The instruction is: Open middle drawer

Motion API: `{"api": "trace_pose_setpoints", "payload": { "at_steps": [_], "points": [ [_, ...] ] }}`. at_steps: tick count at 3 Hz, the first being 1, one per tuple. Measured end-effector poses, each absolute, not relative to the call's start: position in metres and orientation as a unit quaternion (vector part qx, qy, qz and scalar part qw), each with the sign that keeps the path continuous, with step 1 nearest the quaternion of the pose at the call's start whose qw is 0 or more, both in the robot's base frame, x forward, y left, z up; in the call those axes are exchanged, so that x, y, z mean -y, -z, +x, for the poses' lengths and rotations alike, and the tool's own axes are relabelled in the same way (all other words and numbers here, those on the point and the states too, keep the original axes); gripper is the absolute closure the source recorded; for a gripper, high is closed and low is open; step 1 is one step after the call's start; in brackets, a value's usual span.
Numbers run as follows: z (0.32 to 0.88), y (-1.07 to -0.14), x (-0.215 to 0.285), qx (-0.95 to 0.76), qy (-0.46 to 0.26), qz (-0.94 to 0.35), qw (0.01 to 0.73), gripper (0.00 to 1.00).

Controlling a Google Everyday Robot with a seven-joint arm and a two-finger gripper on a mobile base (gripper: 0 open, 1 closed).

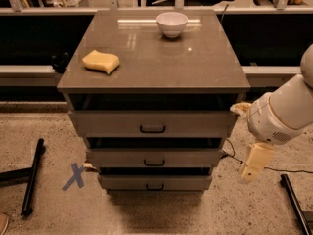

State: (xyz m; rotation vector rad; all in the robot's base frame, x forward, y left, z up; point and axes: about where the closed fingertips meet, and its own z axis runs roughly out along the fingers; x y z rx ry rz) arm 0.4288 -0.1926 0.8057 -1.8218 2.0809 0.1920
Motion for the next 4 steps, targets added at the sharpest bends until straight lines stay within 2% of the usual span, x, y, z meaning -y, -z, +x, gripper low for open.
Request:
{"api": "trace_pose_setpoints", "payload": {
  "at_steps": [2,4],
  "points": [
    [0.435,-0.778,0.192,-0.735,-0.076,-0.648,0.184,0.0],
    [0.462,-0.619,0.188,-0.715,-0.123,-0.666,0.173,0.0]
  ]
}}
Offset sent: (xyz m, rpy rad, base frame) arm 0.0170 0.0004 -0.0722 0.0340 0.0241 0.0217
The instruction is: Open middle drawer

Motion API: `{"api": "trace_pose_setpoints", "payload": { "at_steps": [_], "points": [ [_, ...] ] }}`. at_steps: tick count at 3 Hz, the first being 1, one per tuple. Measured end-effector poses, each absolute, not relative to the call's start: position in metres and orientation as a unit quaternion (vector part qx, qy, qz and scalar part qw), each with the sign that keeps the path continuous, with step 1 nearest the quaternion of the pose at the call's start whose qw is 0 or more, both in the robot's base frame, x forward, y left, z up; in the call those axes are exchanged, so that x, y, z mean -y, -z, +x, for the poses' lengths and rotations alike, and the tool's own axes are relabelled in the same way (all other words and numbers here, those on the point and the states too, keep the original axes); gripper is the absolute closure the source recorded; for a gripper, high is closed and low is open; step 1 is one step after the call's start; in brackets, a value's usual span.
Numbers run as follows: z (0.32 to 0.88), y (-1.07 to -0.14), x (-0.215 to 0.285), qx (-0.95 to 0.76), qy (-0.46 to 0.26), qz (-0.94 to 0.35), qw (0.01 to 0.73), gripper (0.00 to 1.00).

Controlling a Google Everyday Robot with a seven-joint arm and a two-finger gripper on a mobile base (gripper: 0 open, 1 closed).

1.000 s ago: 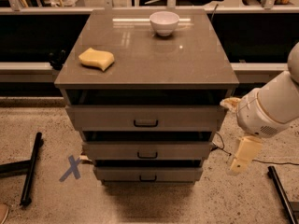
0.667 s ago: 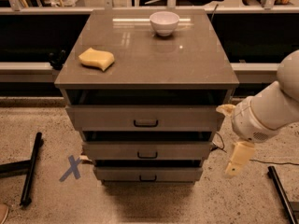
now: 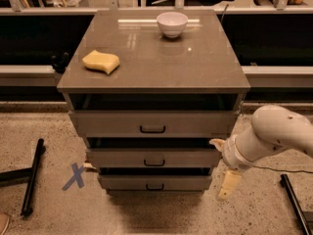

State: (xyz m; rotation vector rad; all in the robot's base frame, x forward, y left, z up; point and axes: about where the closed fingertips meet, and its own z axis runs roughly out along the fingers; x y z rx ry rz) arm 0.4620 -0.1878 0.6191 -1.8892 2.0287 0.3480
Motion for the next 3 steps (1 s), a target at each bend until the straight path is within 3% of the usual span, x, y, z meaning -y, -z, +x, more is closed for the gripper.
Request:
{"api": "trace_pose_setpoints", "payload": {
  "at_steps": [1,3],
  "points": [
    [0.484,-0.552,0.178,-0.72,-0.146,-0.658,0.165,0.0],
    [0.481,-0.528,0.171,-0.716,-0.16,-0.661,0.158,0.0]
  ]
}}
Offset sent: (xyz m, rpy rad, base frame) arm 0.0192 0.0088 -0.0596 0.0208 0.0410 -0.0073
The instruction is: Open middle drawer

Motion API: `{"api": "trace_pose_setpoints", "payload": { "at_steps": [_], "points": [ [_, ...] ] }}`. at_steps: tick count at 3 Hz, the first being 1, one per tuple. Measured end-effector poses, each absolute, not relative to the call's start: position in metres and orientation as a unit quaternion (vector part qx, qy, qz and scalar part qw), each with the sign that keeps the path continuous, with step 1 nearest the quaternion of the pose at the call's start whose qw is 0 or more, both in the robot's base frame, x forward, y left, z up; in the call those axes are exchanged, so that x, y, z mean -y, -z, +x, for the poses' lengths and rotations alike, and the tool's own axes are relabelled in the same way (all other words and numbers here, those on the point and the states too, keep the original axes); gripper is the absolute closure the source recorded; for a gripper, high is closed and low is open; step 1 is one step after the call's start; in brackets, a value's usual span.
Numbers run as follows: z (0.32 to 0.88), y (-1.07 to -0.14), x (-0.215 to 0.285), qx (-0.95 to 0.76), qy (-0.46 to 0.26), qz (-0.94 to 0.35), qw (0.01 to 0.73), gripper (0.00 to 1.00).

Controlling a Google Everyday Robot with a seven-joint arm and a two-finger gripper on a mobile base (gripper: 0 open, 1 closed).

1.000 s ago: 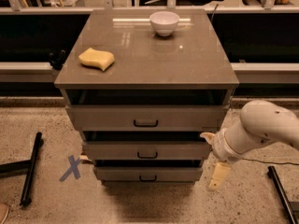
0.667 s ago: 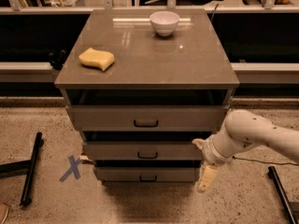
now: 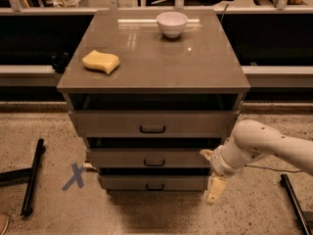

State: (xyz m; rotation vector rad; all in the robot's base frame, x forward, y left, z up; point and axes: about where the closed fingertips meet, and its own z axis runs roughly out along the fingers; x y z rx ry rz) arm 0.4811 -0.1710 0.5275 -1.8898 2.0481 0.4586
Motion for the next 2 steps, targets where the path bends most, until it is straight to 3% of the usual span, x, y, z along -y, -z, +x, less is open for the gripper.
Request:
{"api": "trace_pose_setpoints", "payload": {
  "at_steps": [2],
  "points": [
    [0.535,-0.482,0.164,-0.684,-0.126,-0.693,0.191,0.0]
  ]
}}
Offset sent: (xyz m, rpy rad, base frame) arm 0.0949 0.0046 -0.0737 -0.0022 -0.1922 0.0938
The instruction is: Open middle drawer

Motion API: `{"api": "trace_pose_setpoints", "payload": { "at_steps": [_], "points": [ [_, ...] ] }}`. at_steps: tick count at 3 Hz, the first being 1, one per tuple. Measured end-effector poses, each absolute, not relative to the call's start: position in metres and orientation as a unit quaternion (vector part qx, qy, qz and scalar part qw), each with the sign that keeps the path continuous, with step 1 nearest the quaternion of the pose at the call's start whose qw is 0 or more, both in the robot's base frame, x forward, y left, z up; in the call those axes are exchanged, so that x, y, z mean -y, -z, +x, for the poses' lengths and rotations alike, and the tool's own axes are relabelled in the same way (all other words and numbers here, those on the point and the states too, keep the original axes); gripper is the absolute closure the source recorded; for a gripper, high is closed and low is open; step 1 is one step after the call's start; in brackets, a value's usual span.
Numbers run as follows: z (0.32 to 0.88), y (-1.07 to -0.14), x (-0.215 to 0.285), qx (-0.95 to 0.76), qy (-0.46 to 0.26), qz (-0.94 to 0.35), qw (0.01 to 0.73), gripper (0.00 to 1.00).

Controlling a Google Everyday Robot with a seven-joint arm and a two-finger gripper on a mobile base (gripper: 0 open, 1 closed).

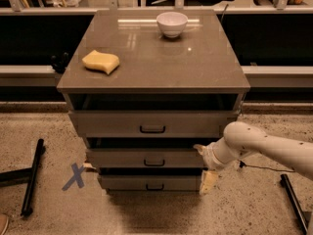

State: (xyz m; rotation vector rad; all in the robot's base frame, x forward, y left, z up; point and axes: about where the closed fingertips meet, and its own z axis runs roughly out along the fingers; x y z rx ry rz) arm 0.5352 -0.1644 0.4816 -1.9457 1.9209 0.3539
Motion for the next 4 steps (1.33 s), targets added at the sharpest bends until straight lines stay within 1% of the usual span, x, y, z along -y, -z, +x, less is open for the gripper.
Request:
{"api": "trace_pose_setpoints", "payload": {
  "at_steps": [2,3,4],
  "points": [
    [0.582,-0.43,0.158,-0.681,-0.134,-0.689,0.209,0.0],
    [0.599,-0.413,0.154,-0.684,-0.138,-0.681,0.22,0.18],
    [0.597,-0.407,0.154,-0.687,-0.133,-0.678,0.224,0.41]
  ]
}}
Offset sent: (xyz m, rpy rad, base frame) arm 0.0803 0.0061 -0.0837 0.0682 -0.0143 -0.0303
